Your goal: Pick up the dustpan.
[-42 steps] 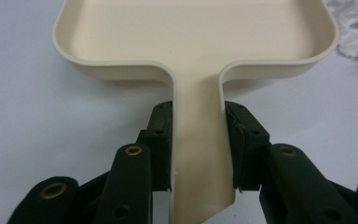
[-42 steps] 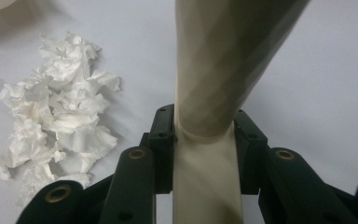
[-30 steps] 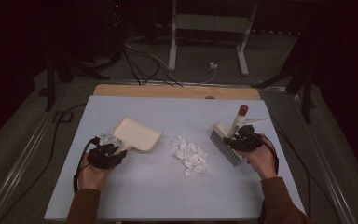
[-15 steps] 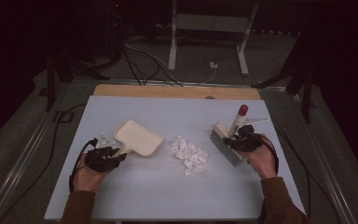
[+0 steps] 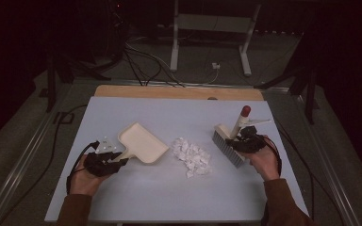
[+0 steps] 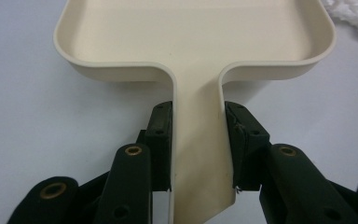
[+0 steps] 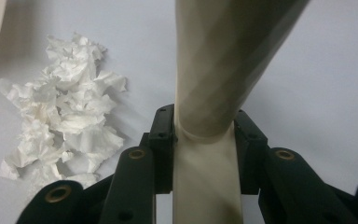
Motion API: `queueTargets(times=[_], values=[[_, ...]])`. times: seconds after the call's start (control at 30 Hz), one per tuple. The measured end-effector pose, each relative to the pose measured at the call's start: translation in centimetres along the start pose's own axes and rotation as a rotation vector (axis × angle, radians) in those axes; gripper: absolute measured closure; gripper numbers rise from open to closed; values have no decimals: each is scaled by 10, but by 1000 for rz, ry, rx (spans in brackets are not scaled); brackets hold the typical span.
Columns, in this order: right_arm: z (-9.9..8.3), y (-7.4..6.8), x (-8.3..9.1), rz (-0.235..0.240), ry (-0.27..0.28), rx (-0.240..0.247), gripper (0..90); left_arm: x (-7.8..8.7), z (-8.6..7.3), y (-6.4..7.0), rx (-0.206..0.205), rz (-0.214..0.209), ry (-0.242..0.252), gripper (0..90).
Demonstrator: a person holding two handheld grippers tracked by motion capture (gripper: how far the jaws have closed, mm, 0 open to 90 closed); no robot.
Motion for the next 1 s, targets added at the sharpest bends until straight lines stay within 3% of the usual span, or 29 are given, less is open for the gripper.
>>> queueTargets(times=[1.0], values=[[1, 1, 0, -7, 0, -14, 664, 5, 5, 15, -132, -58, -15, 663]])
Point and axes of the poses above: each handheld gripper's, and its own axes: x roughly backward along the jaws, z roughly out of its top, y roughly to its right, the point moved 8 cm from there along -x, roughly forward along the jaws, and after that the axes turned 1 degree about z, right-handed, at the moved point
